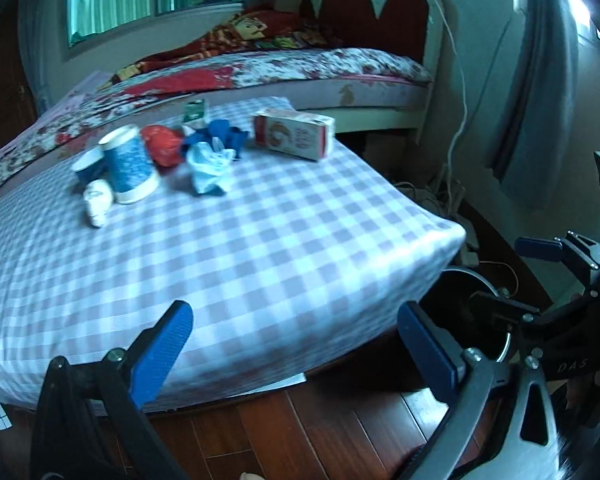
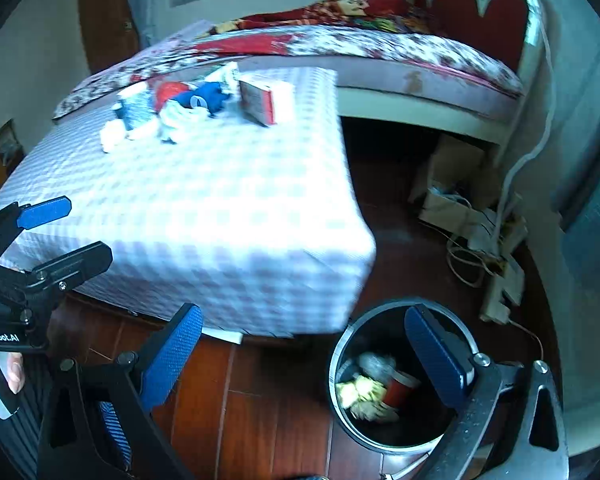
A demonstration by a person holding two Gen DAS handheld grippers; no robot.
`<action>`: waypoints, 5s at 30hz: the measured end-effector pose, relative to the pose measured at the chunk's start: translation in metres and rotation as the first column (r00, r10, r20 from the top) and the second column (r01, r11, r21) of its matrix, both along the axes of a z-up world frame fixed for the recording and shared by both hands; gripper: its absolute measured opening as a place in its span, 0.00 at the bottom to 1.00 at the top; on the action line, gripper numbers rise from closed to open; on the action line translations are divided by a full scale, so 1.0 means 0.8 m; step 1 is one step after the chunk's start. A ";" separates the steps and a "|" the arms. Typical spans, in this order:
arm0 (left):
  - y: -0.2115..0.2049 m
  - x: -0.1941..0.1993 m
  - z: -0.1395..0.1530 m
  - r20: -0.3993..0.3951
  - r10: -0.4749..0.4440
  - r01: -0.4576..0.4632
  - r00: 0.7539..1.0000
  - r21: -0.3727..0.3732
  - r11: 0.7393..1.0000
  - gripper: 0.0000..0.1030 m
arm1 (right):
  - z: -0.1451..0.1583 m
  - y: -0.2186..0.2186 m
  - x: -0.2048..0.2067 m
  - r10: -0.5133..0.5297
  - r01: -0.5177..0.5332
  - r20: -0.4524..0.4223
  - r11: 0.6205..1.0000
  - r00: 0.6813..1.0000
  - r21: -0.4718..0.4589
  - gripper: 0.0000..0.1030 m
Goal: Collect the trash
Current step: 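Grasp the white tissue with the left tool while the right tool grasps the blue mask, then carry the tissue and blue mask in both tools toward the bin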
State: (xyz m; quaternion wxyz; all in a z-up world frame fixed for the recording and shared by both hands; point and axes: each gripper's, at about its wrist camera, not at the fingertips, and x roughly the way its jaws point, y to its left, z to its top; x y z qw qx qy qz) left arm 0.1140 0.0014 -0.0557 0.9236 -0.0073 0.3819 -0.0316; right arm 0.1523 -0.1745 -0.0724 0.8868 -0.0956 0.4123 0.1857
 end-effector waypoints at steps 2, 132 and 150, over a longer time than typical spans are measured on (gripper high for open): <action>0.019 -0.005 0.002 0.007 0.030 -0.030 1.000 -0.002 1.000 0.99 | 0.003 0.019 0.001 0.028 -0.028 0.007 1.000 1.000 -0.002 0.99; -0.032 0.011 0.024 0.037 -0.186 0.189 0.982 -0.085 0.978 0.18 | 0.064 -0.042 -0.013 -0.175 0.155 0.080 0.965 0.981 0.213 0.19; -0.169 0.019 -0.022 -0.049 -0.407 0.401 0.912 -0.102 0.910 0.18 | 0.018 -0.159 -0.038 -0.285 0.280 0.002 0.944 0.959 0.173 0.19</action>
